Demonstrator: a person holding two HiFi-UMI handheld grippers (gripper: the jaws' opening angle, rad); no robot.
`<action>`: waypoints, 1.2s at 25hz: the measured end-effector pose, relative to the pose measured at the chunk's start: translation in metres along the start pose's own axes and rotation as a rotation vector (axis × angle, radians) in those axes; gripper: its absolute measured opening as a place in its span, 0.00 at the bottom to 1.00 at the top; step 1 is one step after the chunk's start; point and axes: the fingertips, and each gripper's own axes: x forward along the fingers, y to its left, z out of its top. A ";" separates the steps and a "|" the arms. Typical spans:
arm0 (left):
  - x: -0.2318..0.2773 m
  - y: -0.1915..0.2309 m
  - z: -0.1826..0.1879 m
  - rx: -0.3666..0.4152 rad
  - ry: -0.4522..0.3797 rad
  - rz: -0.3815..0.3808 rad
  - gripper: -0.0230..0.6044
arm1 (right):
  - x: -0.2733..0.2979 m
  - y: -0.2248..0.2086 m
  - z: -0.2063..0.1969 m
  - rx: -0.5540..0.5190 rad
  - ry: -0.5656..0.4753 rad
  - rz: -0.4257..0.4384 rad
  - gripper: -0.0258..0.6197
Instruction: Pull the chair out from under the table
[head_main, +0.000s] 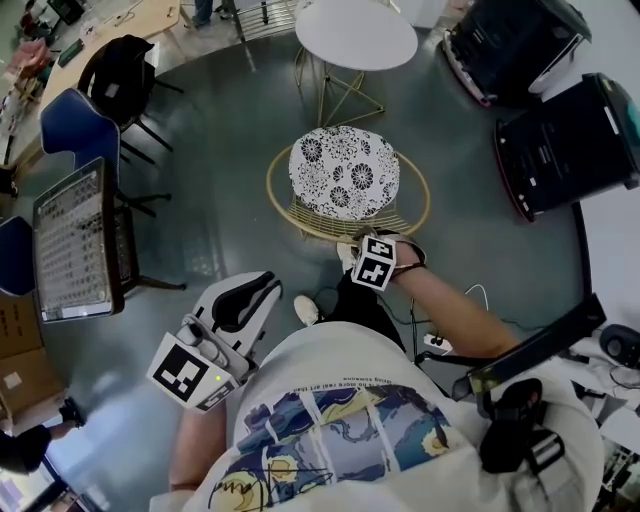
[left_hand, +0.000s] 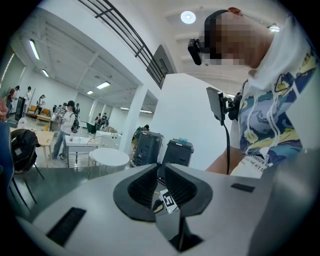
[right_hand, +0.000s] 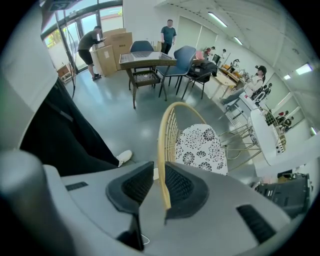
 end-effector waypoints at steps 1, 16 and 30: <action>-0.003 0.000 0.000 0.000 -0.003 0.000 0.09 | -0.007 0.000 0.002 0.002 -0.009 -0.012 0.13; -0.029 -0.002 -0.023 -0.018 0.032 -0.014 0.08 | -0.128 0.036 0.034 0.333 -0.317 -0.103 0.06; 0.007 -0.032 -0.027 -0.001 0.151 -0.042 0.05 | -0.254 0.035 0.075 0.289 -0.636 -0.182 0.06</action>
